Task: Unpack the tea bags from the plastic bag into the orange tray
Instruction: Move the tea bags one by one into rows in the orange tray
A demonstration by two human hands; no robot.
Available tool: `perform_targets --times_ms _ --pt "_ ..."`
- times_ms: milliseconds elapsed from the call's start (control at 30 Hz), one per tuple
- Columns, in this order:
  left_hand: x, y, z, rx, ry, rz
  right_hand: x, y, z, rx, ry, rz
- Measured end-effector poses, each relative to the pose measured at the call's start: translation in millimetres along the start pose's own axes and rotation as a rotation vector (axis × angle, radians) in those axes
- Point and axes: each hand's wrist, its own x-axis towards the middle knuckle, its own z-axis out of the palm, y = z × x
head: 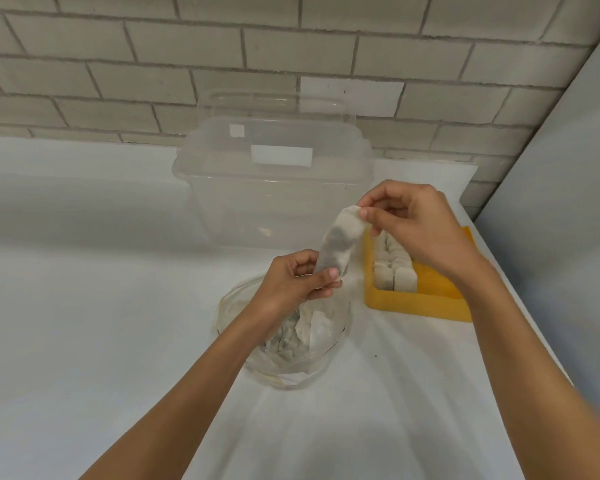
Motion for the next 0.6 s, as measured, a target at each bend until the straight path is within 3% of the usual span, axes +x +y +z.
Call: perform_targets --times_ms 200,600 --pt "14.1 4.7 15.8 0.055 -0.043 -0.016 11.8 41.8 -56.0 -0.143 0.139 0.09" --pt "22.6 -2.9 27.0 0.089 -0.076 -0.048 30.7 164.7 -45.3 -0.464 0.013 0.442"
